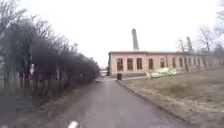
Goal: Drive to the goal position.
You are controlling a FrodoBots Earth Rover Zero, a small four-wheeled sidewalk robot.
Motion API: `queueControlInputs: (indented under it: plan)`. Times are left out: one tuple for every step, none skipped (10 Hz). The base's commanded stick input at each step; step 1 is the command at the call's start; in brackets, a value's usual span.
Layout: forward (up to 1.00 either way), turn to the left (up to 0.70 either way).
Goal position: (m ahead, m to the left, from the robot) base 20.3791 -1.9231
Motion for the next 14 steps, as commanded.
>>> queueControlInputs:
  plan:
    - [1.0,0.03]
    - [1.0,0.03]
    - [1.0,0.03]
    - [1.0,0.03]
    - [1.0,0.03]
    - [1.0,0.03]
    - [1.0,0.03]
    - [1.0,0.03]
    - [1.0,0.03]
    - [1.0,0.03]
    - [1.0,0.03]
    - [1.0,0.03]
    - [1.0,0.03]
    - [1.0,0.03]
